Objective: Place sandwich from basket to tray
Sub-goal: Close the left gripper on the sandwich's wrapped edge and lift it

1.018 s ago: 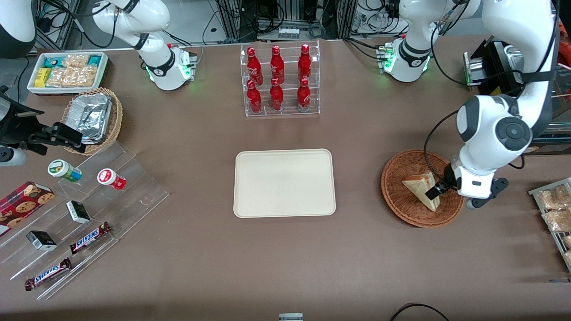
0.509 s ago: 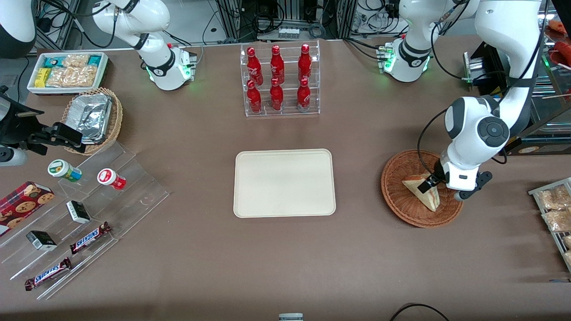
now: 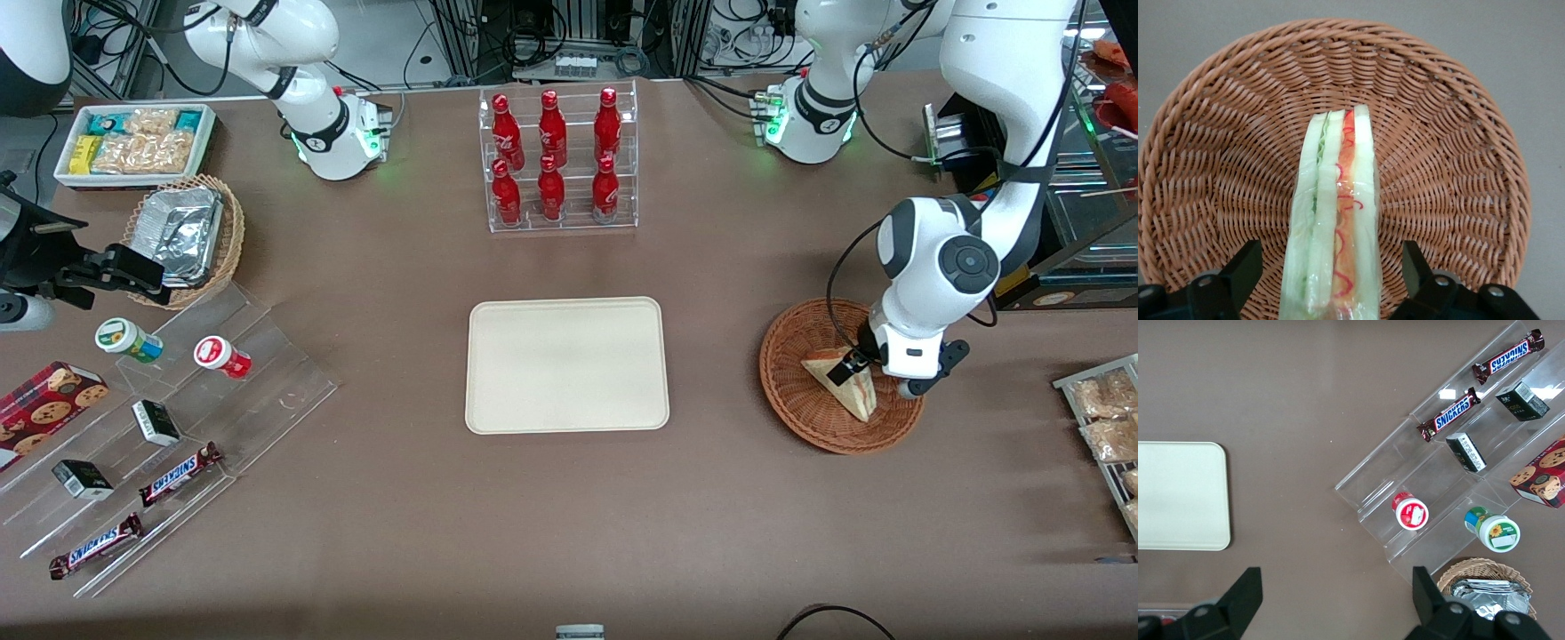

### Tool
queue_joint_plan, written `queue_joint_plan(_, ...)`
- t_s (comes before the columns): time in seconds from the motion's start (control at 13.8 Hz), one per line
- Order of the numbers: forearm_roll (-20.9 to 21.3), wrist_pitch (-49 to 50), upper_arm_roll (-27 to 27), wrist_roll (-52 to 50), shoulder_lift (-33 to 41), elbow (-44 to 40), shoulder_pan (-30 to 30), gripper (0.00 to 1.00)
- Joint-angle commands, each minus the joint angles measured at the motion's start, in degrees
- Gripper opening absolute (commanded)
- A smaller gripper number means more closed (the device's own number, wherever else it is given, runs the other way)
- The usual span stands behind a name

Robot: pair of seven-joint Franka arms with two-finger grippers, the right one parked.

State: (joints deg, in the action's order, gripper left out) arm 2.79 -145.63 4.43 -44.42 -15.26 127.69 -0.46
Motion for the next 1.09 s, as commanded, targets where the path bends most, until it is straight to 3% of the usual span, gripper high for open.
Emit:
queue_joint_plan(0.0,0.47,-0.54,-0.04,-1.54,0.14,-0.25,-0.16,0.00)
queue_joint_plan(0.15,0.47,1.03,-0.04,-1.54,0.58,-1.56,-0.16,0.00)
queue_joint_plan(0.51,0.82,16.40,0.23,-0.40,2.51,-10.25,-2.61,0.00)
queue_joint_plan(0.8,0.73,35.28,0.75,1.36,3.05,-24.91,-10.77,0.00)
queue_joint_plan(1.02,0.55,37.88,0.75,1.36,-0.02,-31.62,-19.20,0.00)
